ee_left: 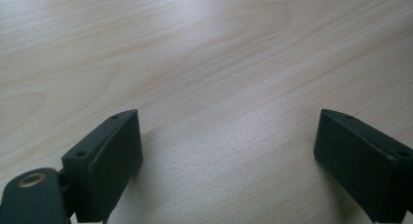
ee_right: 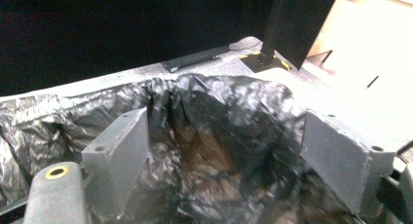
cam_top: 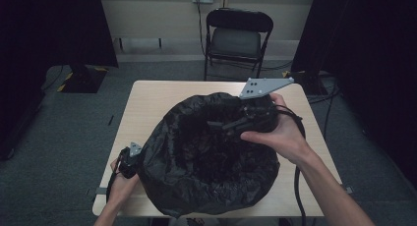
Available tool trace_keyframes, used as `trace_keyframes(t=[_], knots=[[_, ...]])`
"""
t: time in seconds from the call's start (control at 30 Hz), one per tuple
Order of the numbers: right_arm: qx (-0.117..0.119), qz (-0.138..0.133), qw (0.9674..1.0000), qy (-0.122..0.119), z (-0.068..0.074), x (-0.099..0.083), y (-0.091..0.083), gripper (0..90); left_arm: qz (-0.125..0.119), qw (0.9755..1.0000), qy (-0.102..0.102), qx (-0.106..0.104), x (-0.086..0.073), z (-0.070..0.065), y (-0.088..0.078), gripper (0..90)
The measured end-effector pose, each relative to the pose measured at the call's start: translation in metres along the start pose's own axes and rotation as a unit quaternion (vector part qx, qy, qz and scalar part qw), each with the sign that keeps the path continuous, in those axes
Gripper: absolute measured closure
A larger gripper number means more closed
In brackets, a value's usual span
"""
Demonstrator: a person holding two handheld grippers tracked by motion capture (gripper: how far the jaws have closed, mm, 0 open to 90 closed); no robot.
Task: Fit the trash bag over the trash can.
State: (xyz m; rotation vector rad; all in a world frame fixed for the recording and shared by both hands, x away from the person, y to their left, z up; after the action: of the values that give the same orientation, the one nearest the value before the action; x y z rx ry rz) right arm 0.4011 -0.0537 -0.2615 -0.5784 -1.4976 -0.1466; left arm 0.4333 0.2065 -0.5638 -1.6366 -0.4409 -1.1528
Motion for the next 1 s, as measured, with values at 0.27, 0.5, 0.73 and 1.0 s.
trace_keyframes(t=[0.27,0.5,0.73,1.0], knots=[[-0.027,-0.009,0.9996,0.003,-0.012,-0.011,-0.027,18.0,0.0,1.0,0.0,0.001,0.0,0.0,0.0,9.8],[-0.058,-0.019,0.9982,0.0,-0.017,-0.02,-0.052,18.1,-0.001,1.0,-0.004,0.003,0.0,-0.001,0.0,9.8],[-0.1,-0.031,0.9944,0.01,-0.024,-0.037,-0.073,16.2,0.002,1.0,-0.001,-0.003,-0.001,-0.002,-0.001,9.2],[-0.124,-0.04,0.9911,0.027,-0.038,-0.054,-0.088,16.1,0.002,1.0,-0.001,-0.002,-0.001,-0.002,-0.001,9.2]])
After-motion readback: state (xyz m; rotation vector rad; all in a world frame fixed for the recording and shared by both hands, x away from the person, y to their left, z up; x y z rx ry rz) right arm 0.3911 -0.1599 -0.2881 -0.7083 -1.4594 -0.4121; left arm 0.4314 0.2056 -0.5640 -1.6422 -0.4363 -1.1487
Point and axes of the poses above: each handheld gripper's, and its own axes: y roughly forward along the jaws, x roughly out of its top, z roughly to its left, the point moved 9 cm from there along y, roughly forward along the jaws, and after that the axes turned 11 degrees about -z, right-handed, at the moved point
